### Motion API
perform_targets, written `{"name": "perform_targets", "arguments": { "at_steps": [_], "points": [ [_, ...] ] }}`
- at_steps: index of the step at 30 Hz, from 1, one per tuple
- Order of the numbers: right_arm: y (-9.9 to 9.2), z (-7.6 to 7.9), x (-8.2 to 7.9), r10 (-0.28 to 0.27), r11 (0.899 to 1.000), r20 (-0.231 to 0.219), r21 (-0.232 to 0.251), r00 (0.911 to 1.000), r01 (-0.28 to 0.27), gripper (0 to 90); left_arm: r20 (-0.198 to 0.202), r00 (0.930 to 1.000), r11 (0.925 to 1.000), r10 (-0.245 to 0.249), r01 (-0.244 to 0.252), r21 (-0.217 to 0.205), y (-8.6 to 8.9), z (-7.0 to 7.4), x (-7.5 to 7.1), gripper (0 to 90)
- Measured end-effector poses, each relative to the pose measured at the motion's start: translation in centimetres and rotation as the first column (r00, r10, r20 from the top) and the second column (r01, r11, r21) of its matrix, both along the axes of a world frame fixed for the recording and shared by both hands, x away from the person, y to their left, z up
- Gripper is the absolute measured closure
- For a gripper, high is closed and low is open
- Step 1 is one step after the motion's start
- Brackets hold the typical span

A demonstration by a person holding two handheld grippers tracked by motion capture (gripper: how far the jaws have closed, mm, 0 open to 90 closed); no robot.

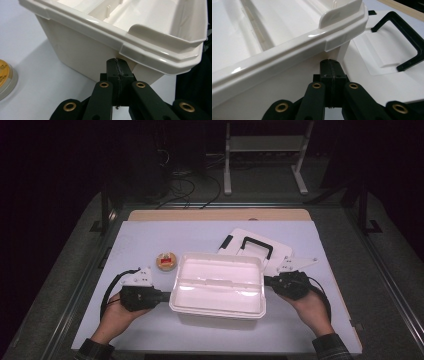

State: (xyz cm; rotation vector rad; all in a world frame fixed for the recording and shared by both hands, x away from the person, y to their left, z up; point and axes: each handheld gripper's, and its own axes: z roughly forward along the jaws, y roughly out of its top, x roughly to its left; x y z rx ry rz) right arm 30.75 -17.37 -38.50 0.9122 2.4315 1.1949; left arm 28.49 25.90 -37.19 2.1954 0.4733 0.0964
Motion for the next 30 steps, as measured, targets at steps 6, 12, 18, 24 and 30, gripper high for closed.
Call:
{"name": "perform_targets", "arguments": {
  "at_steps": [6,12,18,24,30],
  "points": [
    [0.5,0.1,0.9,-0.003,1.000,0.007,-0.001,1.0000,0.003,89.7,0.000,0.9999,0.9998,-0.014,0.014,0.013,0.0,0.0,-0.4,89.5],
    [0.5,0.1,1.0,-0.001,1.000,0.007,0.006,1.0000,0.001,89.6,-0.002,0.9998,0.9997,-0.020,0.020,0.015,0.1,0.0,-0.3,89.3],
    [-0.8,0.1,-0.5,-0.016,1.000,0.006,-0.008,0.9998,0.016,77.4,0.000,0.9996,0.9988,0.027,-0.027,0.040,0.9,-0.1,-0.1,79.0],
    [-2.2,-0.9,-2.5,-0.031,0.999,-0.009,-0.037,0.9995,0.031,62.2,0.001,0.9981,0.9968,0.061,-0.061,0.052,1.5,-0.2,0.1,65.6],
    [-2.9,-2.3,-4.0,-0.041,0.997,-0.042,-0.061,0.9983,0.039,41.2,-0.011,0.9959,0.9912,0.090,-0.089,0.098,2.1,-0.4,0.5,49.8]
  ]
}}
